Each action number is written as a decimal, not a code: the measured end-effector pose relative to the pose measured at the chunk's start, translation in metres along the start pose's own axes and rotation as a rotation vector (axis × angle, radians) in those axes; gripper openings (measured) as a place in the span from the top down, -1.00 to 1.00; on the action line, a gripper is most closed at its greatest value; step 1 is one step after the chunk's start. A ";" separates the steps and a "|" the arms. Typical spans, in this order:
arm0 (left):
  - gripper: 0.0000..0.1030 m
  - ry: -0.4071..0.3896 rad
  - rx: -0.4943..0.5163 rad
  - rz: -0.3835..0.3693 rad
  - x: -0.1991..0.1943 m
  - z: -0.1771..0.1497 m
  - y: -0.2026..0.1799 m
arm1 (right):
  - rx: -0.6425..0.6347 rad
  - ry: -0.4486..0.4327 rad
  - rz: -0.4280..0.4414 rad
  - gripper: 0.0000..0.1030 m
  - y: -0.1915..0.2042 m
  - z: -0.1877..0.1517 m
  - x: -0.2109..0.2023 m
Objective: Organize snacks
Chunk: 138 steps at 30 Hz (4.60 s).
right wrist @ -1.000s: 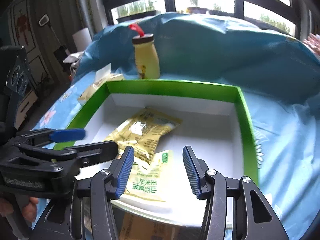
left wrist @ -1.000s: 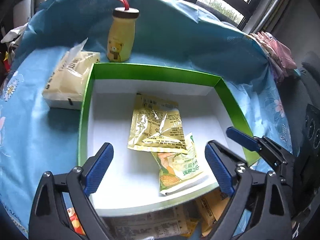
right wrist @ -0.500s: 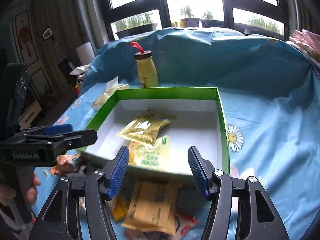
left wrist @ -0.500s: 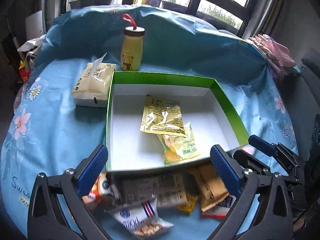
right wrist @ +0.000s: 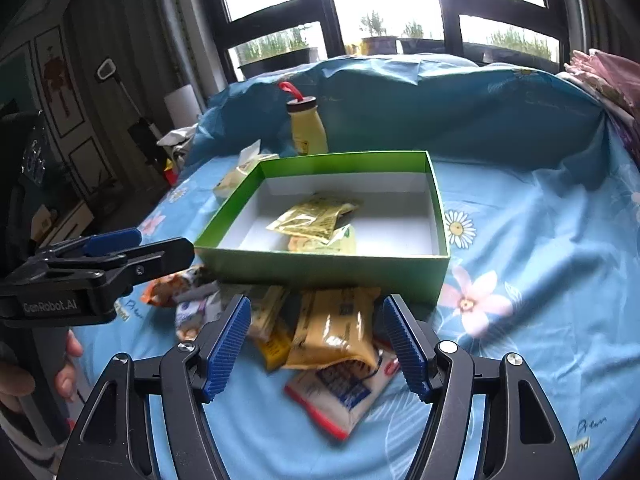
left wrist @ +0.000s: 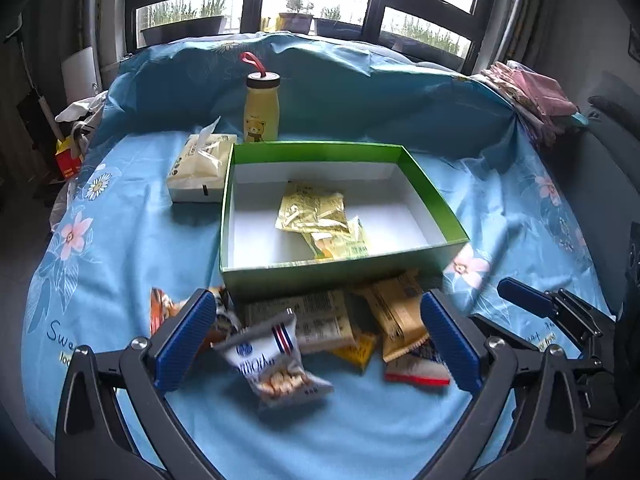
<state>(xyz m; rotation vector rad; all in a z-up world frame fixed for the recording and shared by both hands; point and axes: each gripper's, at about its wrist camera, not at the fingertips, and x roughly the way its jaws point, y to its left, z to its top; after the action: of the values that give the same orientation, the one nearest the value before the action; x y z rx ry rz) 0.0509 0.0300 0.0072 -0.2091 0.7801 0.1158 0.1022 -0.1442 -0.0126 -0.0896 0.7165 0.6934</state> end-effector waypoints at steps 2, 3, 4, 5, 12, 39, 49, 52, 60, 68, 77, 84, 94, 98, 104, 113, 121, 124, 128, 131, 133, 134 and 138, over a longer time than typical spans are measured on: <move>-0.99 -0.003 0.006 0.006 -0.005 -0.005 -0.004 | -0.002 -0.003 0.002 -0.35 0.003 -0.003 -0.004; -0.99 -0.007 0.012 0.013 -0.008 -0.009 -0.006 | -0.003 -0.006 0.004 -0.35 0.004 -0.005 -0.008; -0.99 -0.009 0.014 0.014 -0.010 -0.010 -0.007 | -0.002 -0.006 0.004 -0.35 0.005 -0.006 -0.010; -0.99 -0.011 0.015 0.015 -0.013 -0.012 -0.008 | -0.003 -0.007 0.004 -0.35 0.006 -0.008 -0.012; -0.99 -0.032 0.019 0.038 -0.030 -0.024 -0.013 | -0.012 -0.009 0.003 -0.35 0.013 -0.019 -0.025; -0.99 -0.044 0.042 0.047 -0.049 -0.045 -0.024 | -0.042 -0.011 0.013 -0.35 0.028 -0.030 -0.041; -0.99 -0.045 0.039 0.050 -0.048 -0.048 -0.021 | -0.051 -0.005 0.014 -0.35 0.032 -0.035 -0.042; -0.99 -0.042 0.037 0.050 -0.047 -0.048 -0.020 | -0.052 -0.002 0.015 -0.35 0.033 -0.035 -0.042; -0.99 -0.030 0.025 0.047 -0.042 -0.050 -0.014 | -0.063 0.013 0.018 -0.35 0.038 -0.034 -0.035; -0.99 -0.013 0.012 0.045 -0.034 -0.052 -0.007 | -0.067 0.033 0.021 -0.35 0.039 -0.034 -0.026; -0.99 0.031 -0.030 0.018 -0.020 -0.056 0.007 | -0.071 0.064 0.030 -0.35 0.042 -0.036 -0.013; -0.99 0.109 -0.143 0.000 -0.003 -0.069 0.045 | -0.078 0.104 0.053 -0.35 0.044 -0.043 0.004; -0.99 0.189 -0.295 -0.087 0.016 -0.090 0.085 | -0.111 0.169 0.110 -0.35 0.056 -0.056 0.033; -0.99 0.192 -0.302 -0.109 0.021 -0.090 0.087 | -0.133 0.183 0.135 -0.35 0.063 -0.060 0.043; -0.98 0.184 -0.292 -0.148 0.028 -0.084 0.083 | -0.157 0.190 0.164 -0.35 0.071 -0.058 0.059; -0.69 0.177 -0.263 -0.181 0.045 -0.071 0.078 | -0.183 0.210 0.222 -0.34 0.077 -0.052 0.089; -0.15 0.208 -0.290 -0.224 0.062 -0.066 0.082 | -0.179 0.242 0.294 -0.11 0.079 -0.046 0.109; -0.07 0.209 -0.297 -0.242 0.064 -0.066 0.083 | -0.177 0.253 0.329 0.01 0.081 -0.045 0.115; 0.12 0.213 -0.287 -0.266 0.064 -0.065 0.079 | -0.186 0.259 0.348 0.16 0.084 -0.046 0.118; 0.14 0.211 -0.267 -0.250 0.064 -0.066 0.074 | -0.201 0.270 0.345 0.32 0.086 -0.047 0.120; 0.14 0.207 -0.263 -0.245 0.063 -0.066 0.074 | -0.205 0.268 0.344 0.36 0.087 -0.047 0.119; 0.14 0.205 -0.262 -0.244 0.063 -0.066 0.074 | -0.206 0.267 0.343 0.40 0.087 -0.047 0.119; 0.19 0.194 -0.247 -0.225 0.059 -0.065 0.072 | -0.208 0.259 0.348 0.53 0.087 -0.047 0.116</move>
<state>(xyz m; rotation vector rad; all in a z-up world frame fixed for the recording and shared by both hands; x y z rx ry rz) 0.0353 0.0863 -0.0895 -0.5464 0.9295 -0.0227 0.0845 -0.0270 -0.1082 -0.2531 0.9176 1.1029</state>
